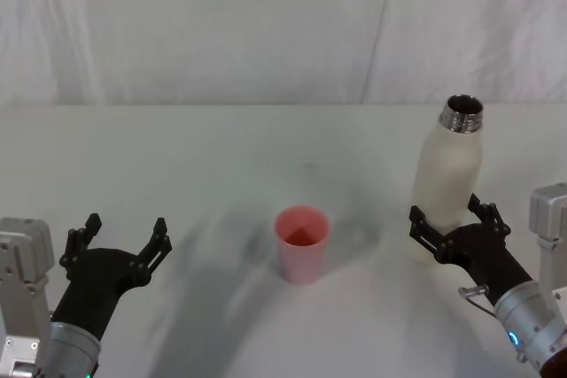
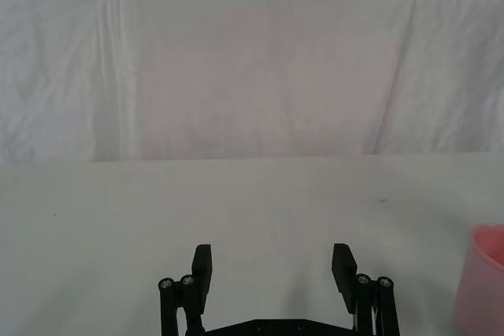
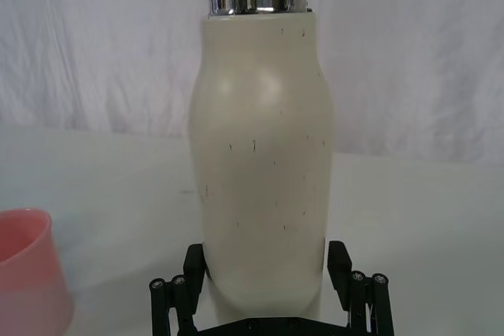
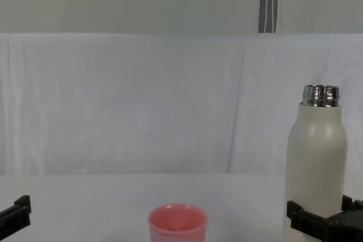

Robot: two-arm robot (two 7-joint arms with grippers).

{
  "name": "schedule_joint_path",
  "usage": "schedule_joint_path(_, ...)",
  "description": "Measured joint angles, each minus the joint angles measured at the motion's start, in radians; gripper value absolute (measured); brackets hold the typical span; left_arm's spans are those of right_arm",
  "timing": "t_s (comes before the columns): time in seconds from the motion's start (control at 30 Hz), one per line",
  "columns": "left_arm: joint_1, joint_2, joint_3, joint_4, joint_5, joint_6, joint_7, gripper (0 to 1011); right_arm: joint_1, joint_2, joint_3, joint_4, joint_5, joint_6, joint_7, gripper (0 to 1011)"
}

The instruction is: Grasp the thermos with one hand and pour water into the cup lid.

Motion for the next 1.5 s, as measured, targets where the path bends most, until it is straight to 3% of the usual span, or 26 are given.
schedule_joint_path(0.73,0.000,0.000,0.000,0.000,0.000,0.000,0.000,1001,0.043,-0.007,-0.011,0.040,0.013,-0.012,0.008,1003)
schedule_joint_path(1.5,0.000,0.000,0.000,0.000,0.000,0.000,0.000,1001,0.040,-0.006,-0.010,0.038,0.012,-0.012,0.008,951)
